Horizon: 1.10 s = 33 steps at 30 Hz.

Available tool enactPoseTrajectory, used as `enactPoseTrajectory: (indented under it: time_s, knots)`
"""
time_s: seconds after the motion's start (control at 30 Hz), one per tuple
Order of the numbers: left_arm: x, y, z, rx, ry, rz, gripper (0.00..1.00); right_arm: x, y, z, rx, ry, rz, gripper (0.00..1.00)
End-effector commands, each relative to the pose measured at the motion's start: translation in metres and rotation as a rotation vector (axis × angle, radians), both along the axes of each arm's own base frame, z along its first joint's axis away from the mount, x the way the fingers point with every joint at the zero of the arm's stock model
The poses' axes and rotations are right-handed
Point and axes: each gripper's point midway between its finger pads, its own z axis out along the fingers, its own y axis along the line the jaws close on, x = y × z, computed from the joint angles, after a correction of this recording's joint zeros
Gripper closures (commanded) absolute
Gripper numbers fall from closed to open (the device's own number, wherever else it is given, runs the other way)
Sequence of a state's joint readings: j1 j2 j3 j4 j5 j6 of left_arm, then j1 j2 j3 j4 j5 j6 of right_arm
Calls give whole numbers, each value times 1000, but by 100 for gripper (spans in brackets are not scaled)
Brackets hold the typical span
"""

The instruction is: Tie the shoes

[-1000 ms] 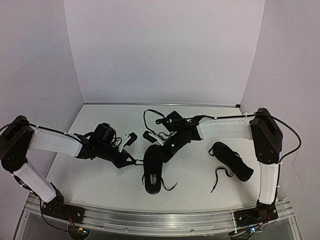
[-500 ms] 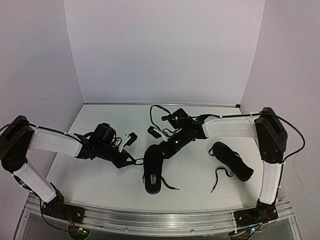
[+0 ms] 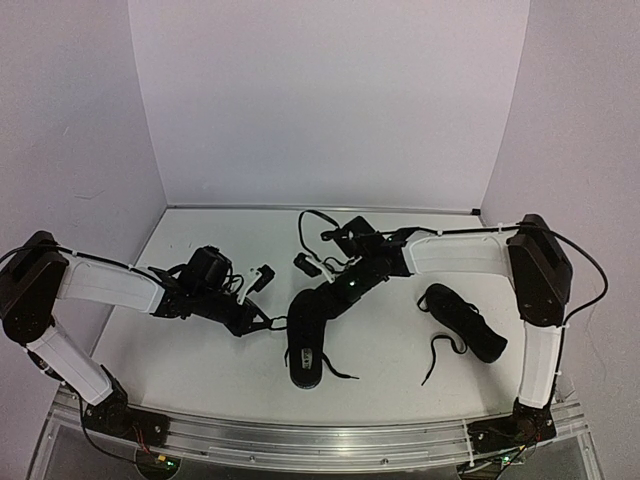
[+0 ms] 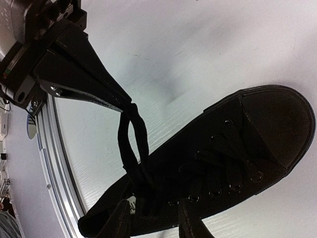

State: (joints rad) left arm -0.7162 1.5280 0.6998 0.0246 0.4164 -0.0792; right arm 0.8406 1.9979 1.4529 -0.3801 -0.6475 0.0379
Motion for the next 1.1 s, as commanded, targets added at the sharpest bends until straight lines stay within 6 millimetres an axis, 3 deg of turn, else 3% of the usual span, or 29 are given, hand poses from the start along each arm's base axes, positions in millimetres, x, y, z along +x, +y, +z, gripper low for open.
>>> enactPoseTrajectory:
  time_s: [0.0, 0.23, 0.4, 0.7, 1.07]
  knots:
    - [6, -3, 7, -14, -13, 3, 100, 6, 7, -2, -15, -19, 18, 71]
    - [7, -3, 7, -15, -16, 4, 100, 0, 10, -8, -26, 1, 37, 76]
    - [6, -2, 7, -12, -16, 6, 100, -2, 9, -7, -34, -27, 61, 99]
    - [7, 1, 4, 2, -17, 22, 100, 1, 7, 21, 17, -79, 32, 100]
    - [10, 5, -1, 31, -21, 38, 100, 2, 6, 22, 54, -53, -19, 100]
